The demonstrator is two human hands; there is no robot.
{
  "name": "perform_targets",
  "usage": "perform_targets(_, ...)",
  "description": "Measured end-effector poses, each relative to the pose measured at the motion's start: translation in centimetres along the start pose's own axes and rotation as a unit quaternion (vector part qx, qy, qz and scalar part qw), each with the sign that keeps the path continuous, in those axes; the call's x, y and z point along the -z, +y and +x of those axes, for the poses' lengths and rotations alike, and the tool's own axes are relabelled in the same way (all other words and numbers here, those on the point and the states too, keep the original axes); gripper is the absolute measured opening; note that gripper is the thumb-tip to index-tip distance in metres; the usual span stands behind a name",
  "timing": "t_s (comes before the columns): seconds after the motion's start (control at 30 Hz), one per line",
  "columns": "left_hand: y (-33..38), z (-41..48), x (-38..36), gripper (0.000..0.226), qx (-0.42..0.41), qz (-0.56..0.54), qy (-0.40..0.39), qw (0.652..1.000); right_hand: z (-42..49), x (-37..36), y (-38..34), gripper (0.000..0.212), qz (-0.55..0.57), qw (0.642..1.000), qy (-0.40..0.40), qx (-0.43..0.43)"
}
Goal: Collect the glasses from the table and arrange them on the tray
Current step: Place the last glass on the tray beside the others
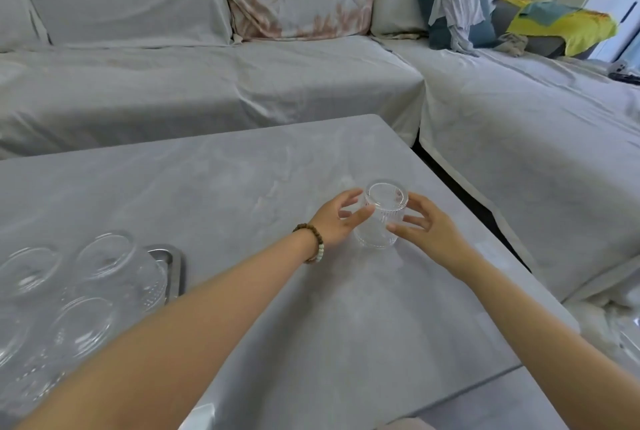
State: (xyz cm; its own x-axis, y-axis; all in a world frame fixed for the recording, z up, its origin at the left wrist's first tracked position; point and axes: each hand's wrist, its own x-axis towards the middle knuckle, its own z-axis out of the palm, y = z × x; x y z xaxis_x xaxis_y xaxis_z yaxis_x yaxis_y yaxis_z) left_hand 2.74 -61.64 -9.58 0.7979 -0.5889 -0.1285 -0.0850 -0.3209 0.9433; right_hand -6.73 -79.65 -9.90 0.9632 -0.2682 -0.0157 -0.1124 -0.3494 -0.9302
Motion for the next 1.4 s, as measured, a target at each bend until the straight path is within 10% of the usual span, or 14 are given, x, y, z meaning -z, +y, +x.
perform_targets(0.7, 2.9, -4.7, 4.7, 0.052, -0.085, -0.061, 0.052, 0.993, -2.3, -3.6, -8.4, 0.078, 0.003, 0.994, 0.043, 0.102)
perform_targets(1.4, 1.1, -31.2, 29.3, 0.044, -0.154, 0.001, 0.191, 0.969, -9.7, -30.4, -26.0, 0.067, 0.042, 0.959, -0.150, 0.235)
